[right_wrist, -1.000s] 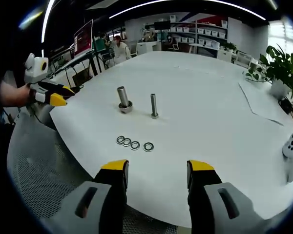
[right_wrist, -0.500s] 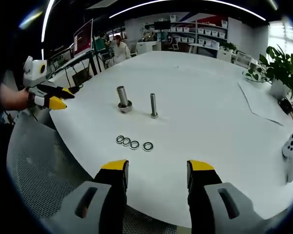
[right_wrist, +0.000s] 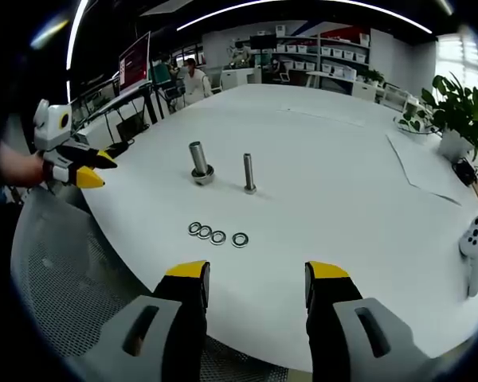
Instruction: Place the washer onto the threaded stud by aligning its center hole with the stud, sliding it down to the base, and recovering from edge contact or off-axis alignment until the washer reaches the visible bottom stop.
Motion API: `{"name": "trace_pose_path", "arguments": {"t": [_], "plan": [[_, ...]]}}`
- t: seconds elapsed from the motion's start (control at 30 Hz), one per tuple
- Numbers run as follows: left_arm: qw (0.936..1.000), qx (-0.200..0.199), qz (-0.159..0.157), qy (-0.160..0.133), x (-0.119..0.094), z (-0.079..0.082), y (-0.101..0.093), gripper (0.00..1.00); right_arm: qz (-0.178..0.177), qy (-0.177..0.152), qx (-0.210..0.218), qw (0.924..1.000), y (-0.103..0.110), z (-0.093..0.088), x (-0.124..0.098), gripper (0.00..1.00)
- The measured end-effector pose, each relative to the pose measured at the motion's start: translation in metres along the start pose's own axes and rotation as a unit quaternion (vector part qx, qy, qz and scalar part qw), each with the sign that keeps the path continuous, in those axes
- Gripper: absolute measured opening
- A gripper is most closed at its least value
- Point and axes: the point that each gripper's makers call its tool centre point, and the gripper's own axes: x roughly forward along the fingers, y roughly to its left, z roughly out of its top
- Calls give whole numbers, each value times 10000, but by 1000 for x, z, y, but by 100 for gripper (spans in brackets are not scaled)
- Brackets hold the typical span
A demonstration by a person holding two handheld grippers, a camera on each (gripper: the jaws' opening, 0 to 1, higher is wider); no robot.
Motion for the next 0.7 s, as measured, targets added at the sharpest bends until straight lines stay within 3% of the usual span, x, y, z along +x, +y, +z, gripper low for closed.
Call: {"name": "trace_pose_path", "arguments": {"t": [0.7], "plan": [[9999, 52, 67, -134, -6, -4, -2, 39, -17, 59, -36, 10000, -1, -2, 1, 51]]}}
